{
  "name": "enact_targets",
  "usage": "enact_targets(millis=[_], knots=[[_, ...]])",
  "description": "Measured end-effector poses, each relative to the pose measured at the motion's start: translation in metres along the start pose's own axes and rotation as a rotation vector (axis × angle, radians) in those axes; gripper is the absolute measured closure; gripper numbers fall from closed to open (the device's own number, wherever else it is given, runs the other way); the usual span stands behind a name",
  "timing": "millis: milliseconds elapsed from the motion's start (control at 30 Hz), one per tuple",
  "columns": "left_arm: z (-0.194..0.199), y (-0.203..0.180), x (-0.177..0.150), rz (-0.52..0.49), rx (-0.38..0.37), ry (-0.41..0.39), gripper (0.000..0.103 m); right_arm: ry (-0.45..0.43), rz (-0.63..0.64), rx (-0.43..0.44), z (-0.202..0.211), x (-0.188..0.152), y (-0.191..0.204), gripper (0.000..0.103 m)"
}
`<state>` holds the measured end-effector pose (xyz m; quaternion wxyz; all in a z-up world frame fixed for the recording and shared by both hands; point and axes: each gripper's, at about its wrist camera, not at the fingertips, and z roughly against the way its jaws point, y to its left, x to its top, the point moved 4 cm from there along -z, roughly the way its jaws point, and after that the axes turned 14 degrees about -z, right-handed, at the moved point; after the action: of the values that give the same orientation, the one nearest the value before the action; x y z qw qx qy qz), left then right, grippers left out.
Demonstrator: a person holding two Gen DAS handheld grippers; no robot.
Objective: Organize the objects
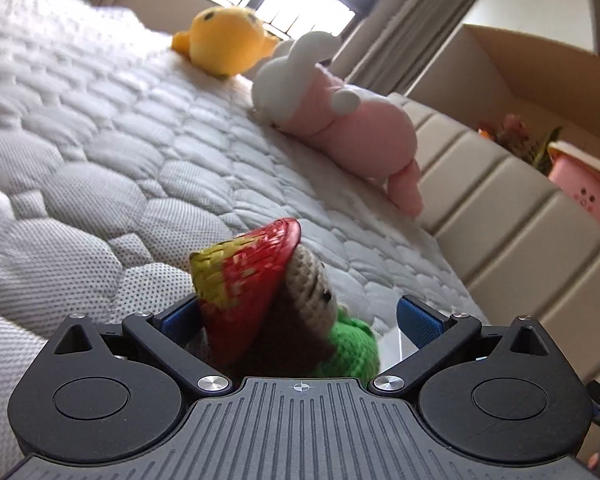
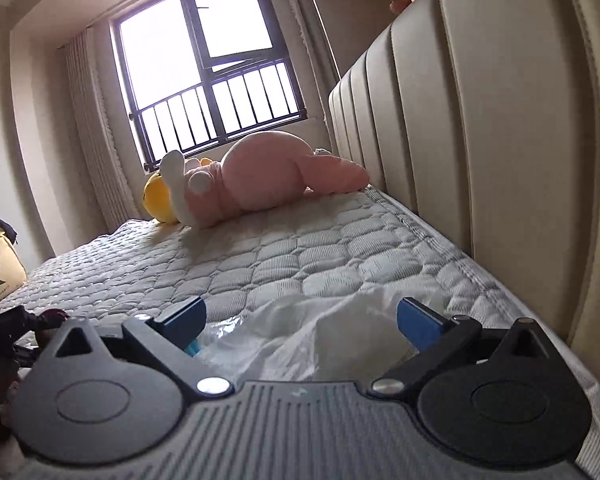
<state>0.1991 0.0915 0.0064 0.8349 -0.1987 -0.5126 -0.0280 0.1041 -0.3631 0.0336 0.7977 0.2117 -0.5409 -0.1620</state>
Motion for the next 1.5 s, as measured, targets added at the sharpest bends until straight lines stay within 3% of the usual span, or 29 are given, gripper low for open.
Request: enact_targets(millis=[67, 133, 200, 300, 433, 500, 600, 667, 833, 1133, 1500], knots=[[0.040, -0.015, -0.003, 0.004, 0.059, -0.117, 0.000, 0.009, -0.015, 0.037, 0.006, -0.017, 0.005, 0.000], [0.077, -0.040, -0.010, -0.025, 0.067, -0.216, 0.000, 0.003, 0.013, 0.051, 0.014, -0.033, 0.016, 0.000], [0.104, -0.078, -0.026, -0.146, 0.085, -0.272, 0.000, -0.024, 0.068, 0.043, 0.021, -0.053, 0.030, 0.000], [0.115, -0.133, -0.063, -0.347, 0.151, -0.293, 0.000, -0.070, 0.138, 0.025, 0.026, -0.079, 0.047, 0.000], [0.111, -0.181, -0.094, -0.467, 0.144, -0.269, 0.000, -0.159, 0.256, -0.003, 0.040, -0.092, 0.064, 0.000], [0.109, -0.192, -0.099, -0.497, 0.140, -0.270, 0.000, -0.157, 0.262, 0.000, 0.043, -0.096, 0.064, 0.000], [0.092, -0.192, -0.112, -0.467, 0.113, -0.200, 0.000, -0.157, 0.237, -0.009, 0.038, -0.100, 0.054, 0.000], [0.081, -0.184, -0.118, -0.449, 0.134, -0.162, 0.000, -0.132, 0.205, 0.008, 0.034, -0.101, 0.046, 0.000], [0.086, -0.175, -0.119, -0.403, 0.165, -0.199, 0.000, -0.129, 0.126, 0.060, 0.035, -0.099, 0.034, 0.000], [0.085, -0.182, -0.119, -0.469, 0.243, -0.189, 0.000, -0.184, 0.224, 0.049, 0.042, -0.112, 0.046, 0.000], [0.087, -0.180, -0.119, -0.459, 0.249, -0.192, 0.000, -0.187, 0.235, 0.049, 0.041, -0.115, 0.046, 0.000]])
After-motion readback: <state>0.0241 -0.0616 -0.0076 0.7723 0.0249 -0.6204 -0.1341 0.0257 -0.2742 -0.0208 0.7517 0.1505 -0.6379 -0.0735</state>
